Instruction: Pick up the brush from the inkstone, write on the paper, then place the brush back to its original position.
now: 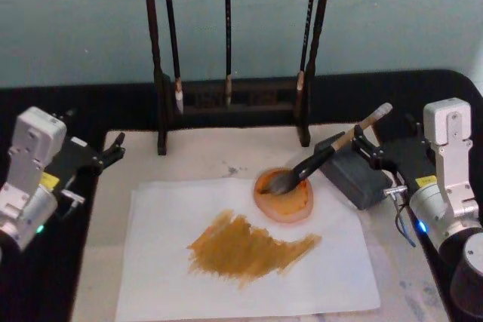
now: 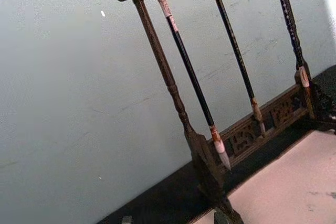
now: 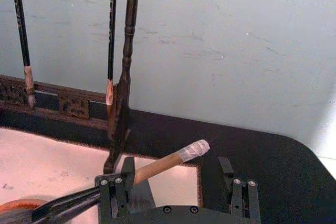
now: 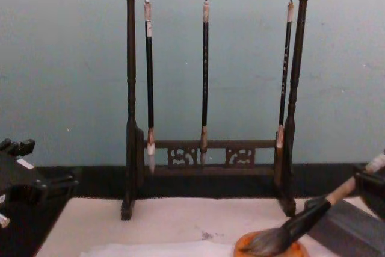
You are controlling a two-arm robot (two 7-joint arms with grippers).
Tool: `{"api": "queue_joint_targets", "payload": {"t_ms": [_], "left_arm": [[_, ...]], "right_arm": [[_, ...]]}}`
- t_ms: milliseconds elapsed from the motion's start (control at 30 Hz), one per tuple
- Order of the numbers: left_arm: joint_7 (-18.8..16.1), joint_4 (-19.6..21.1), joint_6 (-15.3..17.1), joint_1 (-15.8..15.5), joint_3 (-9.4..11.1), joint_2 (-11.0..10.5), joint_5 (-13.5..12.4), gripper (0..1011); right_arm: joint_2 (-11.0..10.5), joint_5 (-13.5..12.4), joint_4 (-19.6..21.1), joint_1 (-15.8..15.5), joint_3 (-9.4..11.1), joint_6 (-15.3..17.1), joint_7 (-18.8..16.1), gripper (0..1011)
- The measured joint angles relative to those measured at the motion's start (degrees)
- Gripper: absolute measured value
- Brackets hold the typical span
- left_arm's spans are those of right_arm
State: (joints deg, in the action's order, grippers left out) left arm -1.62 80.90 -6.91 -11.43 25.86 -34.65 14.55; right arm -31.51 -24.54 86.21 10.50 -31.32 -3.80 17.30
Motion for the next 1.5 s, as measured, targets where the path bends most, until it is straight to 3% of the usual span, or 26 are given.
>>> {"api": "queue_joint_targets", "payload": {"t_ms": [1500], "left_arm": [[0.0, 0.0, 0.0, 0.0, 0.0, 0.0, 0.0, 1010]], "right_arm": [[0.0, 0.0, 0.0, 0.0, 0.0, 0.0, 0.0, 1000]]}}
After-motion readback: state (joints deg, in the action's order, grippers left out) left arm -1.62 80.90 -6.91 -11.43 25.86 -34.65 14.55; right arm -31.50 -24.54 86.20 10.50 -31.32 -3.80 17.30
